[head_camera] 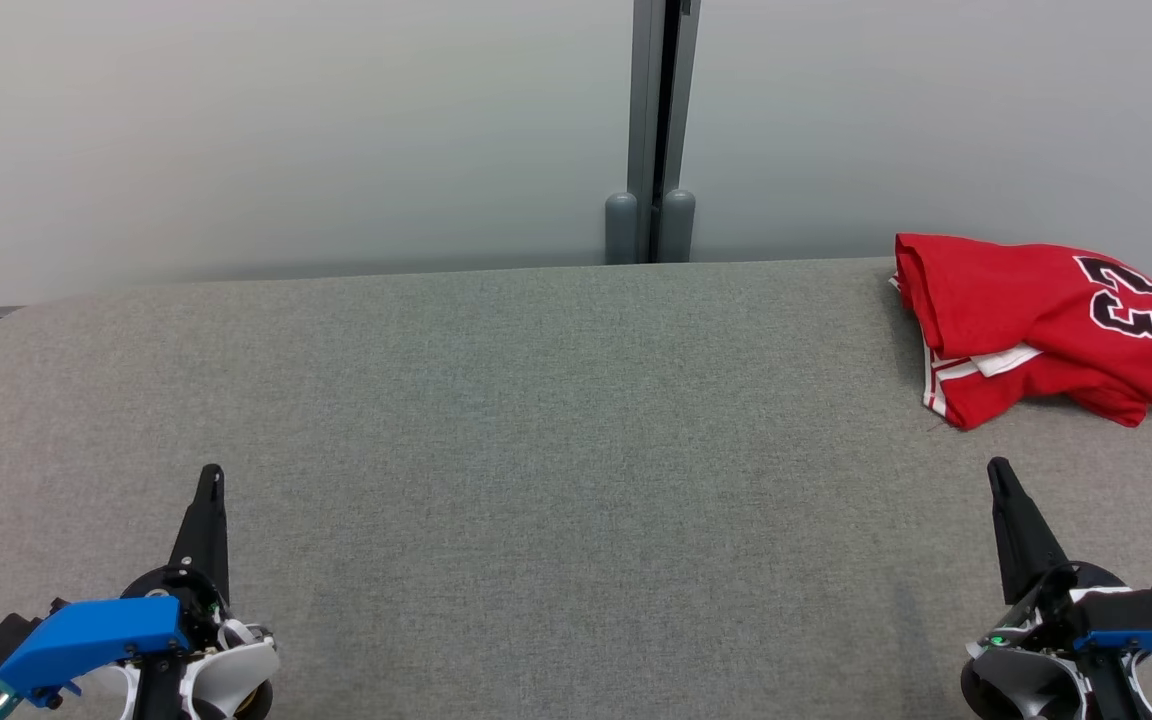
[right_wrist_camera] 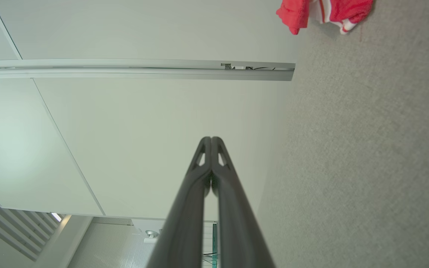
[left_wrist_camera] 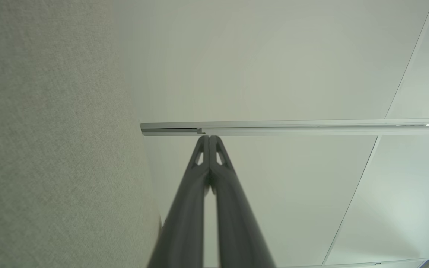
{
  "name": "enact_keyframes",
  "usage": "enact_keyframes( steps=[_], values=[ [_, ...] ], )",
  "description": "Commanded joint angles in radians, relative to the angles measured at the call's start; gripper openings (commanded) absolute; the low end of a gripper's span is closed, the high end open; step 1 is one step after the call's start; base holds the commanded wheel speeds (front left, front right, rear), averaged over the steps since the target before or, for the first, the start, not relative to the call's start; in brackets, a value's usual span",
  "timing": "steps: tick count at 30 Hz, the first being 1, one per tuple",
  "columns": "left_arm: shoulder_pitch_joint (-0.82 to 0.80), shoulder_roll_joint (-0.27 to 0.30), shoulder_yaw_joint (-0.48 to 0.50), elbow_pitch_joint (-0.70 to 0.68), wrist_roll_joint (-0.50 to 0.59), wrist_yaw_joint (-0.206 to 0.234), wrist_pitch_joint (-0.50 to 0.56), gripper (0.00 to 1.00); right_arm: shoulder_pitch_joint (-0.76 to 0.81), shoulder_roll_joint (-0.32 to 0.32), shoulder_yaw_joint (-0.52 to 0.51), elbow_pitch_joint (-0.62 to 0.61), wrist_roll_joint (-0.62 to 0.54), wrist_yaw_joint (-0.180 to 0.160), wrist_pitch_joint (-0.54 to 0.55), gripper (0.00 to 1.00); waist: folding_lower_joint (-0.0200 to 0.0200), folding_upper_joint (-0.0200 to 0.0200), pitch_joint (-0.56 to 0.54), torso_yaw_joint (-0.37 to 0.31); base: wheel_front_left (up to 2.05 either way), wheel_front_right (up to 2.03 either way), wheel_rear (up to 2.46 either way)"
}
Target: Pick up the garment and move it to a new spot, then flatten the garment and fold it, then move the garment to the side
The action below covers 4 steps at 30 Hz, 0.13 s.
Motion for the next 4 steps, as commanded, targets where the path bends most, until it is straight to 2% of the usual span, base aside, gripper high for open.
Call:
enact_keyframes(
  steps=[1,4],
  values=[
    [-0.010,-0.001,0.002,-0.004,-0.002,-0.009,0.004,0.00,-0.011,-0.007,-0.003,0.001,0.003,0.000,0.004,0.00,0.0000,0.0000,0.000,0.000,0.00,0.00,0.00],
    [-0.010,-0.001,0.002,-0.004,-0.002,-0.009,0.004,0.00,-0.011,-0.007,-0.003,0.001,0.003,0.000,0.004,0.00,0.0000,0.0000,0.000,0.000,0.00,0.00,0.00]
  ],
)
